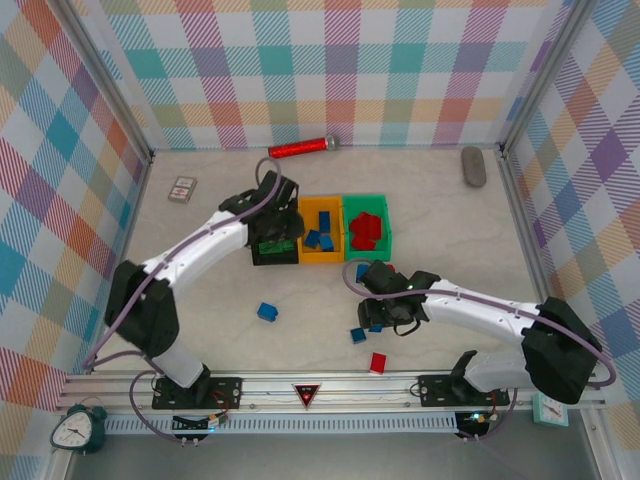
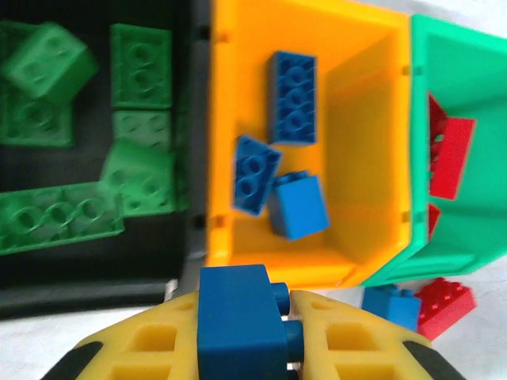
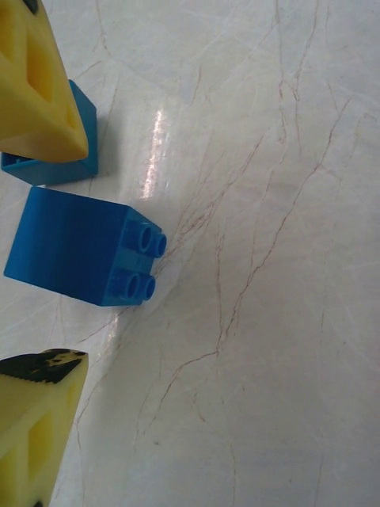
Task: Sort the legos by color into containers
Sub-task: Place the lego in the container, then pick up the lego from the bottom-center of the table.
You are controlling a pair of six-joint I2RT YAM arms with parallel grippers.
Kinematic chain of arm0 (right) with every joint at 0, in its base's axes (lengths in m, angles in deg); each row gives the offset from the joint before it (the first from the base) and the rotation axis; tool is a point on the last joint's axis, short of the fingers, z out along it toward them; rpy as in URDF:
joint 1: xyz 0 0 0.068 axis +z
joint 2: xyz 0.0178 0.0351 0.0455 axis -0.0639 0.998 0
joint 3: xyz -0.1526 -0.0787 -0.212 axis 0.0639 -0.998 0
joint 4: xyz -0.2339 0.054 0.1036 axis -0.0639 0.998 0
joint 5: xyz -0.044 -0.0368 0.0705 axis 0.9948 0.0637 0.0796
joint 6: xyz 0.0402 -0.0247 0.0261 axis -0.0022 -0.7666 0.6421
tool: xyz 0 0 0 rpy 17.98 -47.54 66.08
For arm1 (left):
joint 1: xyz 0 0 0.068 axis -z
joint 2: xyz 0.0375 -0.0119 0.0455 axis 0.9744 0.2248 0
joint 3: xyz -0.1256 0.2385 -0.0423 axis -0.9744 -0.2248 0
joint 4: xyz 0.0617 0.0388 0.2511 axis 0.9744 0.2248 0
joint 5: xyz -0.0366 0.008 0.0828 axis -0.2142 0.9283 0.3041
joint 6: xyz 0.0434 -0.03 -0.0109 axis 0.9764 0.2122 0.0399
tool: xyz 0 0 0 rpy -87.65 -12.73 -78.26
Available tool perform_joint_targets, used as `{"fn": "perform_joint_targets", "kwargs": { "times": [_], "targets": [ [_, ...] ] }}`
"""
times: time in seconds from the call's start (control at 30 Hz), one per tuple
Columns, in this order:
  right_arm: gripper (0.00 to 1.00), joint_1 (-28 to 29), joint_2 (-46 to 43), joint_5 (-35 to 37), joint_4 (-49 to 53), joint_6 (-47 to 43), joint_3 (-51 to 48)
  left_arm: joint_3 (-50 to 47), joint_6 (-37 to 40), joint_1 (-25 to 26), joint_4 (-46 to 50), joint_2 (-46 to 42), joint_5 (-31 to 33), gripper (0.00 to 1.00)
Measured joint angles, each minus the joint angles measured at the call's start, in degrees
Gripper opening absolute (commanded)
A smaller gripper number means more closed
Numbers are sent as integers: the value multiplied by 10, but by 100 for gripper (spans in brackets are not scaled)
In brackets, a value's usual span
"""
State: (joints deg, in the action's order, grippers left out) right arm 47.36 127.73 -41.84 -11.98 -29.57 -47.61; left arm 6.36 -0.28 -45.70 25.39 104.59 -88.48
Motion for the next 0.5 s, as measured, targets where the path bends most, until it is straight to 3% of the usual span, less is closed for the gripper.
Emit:
{"fn": "perform_joint_targets", "kwargs": {
  "times": [0.27,0.43,0.5],
  "targets": [
    [57,10,79,-2,-27,5,2,94,23,0,-7,114,-45,40],
    [35,16,108,16,-13,5,22,85,31,0,-13,117,-66,60],
    [31,17,113,18,-9,3,30,64,34,0,-20,99,-68,60]
  ]
}}
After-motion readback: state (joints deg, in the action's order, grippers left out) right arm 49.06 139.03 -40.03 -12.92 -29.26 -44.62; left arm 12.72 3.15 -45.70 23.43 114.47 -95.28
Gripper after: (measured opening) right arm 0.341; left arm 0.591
